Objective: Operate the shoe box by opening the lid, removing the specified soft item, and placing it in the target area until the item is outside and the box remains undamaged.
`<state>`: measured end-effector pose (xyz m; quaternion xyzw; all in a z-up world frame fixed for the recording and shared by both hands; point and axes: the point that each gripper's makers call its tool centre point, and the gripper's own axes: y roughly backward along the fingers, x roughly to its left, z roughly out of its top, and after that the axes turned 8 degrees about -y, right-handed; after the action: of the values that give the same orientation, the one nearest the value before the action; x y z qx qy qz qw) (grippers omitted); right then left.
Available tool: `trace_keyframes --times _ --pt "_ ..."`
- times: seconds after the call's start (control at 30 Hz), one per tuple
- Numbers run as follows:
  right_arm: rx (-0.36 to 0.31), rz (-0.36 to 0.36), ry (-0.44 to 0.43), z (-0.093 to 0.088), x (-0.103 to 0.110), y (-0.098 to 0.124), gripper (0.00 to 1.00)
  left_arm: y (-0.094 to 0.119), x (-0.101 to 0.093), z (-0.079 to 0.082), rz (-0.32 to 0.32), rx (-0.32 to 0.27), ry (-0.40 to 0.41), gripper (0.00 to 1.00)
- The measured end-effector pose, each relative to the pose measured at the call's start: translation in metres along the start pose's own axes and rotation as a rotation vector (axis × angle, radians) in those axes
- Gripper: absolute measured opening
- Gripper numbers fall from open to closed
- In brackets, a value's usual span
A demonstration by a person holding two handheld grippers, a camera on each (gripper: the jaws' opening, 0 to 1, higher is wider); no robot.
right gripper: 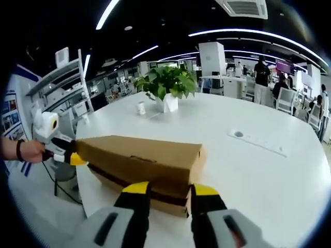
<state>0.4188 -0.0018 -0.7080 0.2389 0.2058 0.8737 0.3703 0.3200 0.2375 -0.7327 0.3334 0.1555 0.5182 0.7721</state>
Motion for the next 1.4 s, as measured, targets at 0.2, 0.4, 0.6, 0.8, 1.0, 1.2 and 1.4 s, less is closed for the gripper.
trace_keyframes --times 0.2,0.4,0.6,0.8,1.0,1.2,1.4 --pt "-0.007 0.002 0.010 0.005 0.002 0.001 0.27 0.001 0.011 0.002 0.077 0.001 -0.088 0.26" --pt "-0.012 0.006 0.013 0.008 0.002 0.000 0.28 0.005 0.017 0.007 0.134 -0.007 -0.130 0.31" --pt "-0.039 0.017 0.008 0.017 0.004 0.002 0.28 0.008 0.029 0.020 0.199 -0.033 -0.282 0.28" --pt "-0.060 0.033 0.021 0.022 0.005 0.002 0.28 0.002 0.030 0.023 0.195 -0.049 -0.286 0.22" --pt "-0.061 0.042 0.043 0.023 0.006 0.004 0.28 0.005 0.039 0.031 0.244 -0.081 -0.228 0.15" --pt "-0.033 0.020 0.055 0.017 -0.002 0.001 0.29 0.011 0.050 0.044 0.282 -0.103 -0.230 0.06" --pt "-0.033 -0.047 0.040 0.026 -0.017 -0.009 0.28 0.014 0.053 0.052 0.287 -0.117 -0.218 0.04"
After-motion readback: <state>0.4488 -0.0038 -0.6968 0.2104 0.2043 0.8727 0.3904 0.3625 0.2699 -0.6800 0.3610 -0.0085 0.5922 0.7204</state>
